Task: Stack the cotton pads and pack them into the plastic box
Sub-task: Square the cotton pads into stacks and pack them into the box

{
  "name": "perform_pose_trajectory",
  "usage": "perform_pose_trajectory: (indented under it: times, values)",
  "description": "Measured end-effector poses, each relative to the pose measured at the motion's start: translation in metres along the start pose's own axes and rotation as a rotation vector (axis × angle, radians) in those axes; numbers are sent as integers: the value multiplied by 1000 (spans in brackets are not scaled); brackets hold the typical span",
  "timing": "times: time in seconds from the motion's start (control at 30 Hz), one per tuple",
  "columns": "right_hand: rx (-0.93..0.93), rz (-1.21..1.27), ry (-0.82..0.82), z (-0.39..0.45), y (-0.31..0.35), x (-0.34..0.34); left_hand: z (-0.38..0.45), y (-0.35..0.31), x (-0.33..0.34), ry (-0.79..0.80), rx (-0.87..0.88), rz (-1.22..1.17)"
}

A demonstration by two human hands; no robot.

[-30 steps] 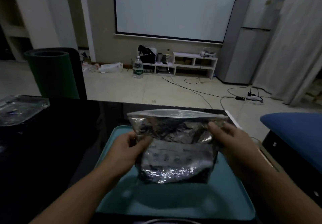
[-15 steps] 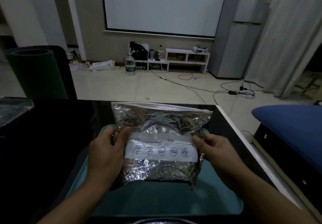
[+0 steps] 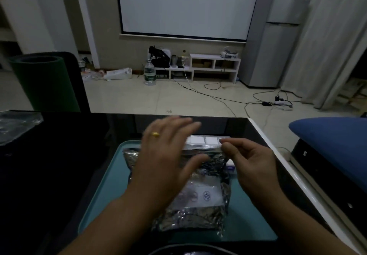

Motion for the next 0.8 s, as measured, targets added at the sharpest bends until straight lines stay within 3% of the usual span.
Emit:
perform_pose_trajectory:
  times: [0.1,0.17,0.23,0.37,0.6,0.8]
  values:
    - [-100,-33,125,-5,12,13,4,-24,19,117,98,78]
    - [-108,-56,181,-8,13,16,9,-24,21,92,83,37]
    - [-83,-19,162,-9,9,13,15,-18,20,60,40,-7]
    - [-111,44,66,-4,11,4,21,-15,27,222,64,-23]
    - [-173,-230,122,-3,9,8,21,-5,23,127,-22,-149]
    - [-200,-280,105,-5,12,3,21,-17,21,113,59,-180]
Point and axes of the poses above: each hand's wrist, its own z-axis towards the middle knuckle, its own x-axis out of the palm, y = z × x, the point moved 6 cm from there along z, towards the middle knuckle, and after that the axes turned 6 degrees about -x, right-handed, at the moved point
